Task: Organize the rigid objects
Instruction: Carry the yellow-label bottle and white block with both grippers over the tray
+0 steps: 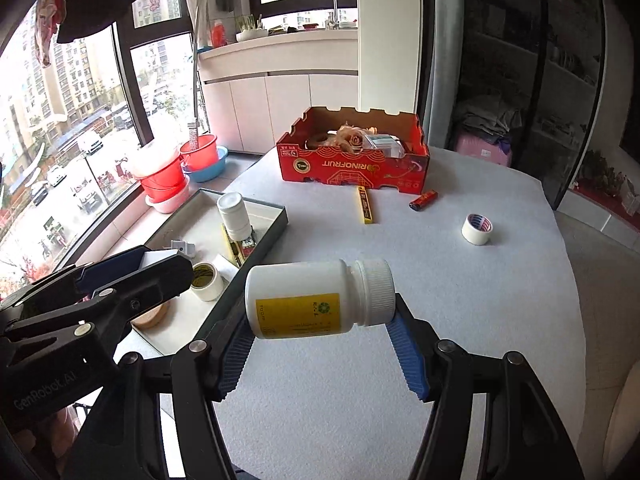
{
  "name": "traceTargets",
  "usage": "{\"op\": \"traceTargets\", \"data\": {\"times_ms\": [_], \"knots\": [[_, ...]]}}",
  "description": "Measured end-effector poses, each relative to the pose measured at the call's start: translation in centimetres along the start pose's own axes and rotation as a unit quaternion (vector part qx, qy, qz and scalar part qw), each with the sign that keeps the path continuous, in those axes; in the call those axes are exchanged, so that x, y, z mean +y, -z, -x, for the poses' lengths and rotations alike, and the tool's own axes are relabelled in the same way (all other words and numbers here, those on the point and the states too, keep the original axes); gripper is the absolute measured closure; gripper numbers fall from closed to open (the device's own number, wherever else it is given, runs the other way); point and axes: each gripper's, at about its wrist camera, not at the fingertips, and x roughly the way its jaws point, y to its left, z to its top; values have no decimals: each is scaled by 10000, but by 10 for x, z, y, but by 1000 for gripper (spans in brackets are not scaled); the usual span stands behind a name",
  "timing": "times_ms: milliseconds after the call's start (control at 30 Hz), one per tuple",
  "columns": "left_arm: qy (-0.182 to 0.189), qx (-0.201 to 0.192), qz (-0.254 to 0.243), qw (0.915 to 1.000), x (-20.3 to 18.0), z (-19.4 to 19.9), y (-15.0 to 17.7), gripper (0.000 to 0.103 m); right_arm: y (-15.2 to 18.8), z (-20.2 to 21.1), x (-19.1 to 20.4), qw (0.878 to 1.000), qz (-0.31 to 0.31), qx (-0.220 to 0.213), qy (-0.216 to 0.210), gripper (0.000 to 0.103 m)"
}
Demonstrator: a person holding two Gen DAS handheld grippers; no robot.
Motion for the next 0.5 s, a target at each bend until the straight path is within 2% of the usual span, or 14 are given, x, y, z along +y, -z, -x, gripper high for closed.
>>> {"op": "traceTargets", "data": {"times_ms": [133,300,400,500], "knots": [[-87,-333,162,9993,25,33,-27,48,-32,8,17,9993,91,-182,-308,38],[-514,-777,256,9953,59,71,-53,48,-67,14,38,9970,254,-394,-620,38],[-1012,-961,250,9899,80,79,-61,48,-81,9,52,9953,305,-424,-817,38],[-1534,-940,268,9833,102,69,-60,48,-85,-8,63,9939,292,-277,-1028,38]]}}
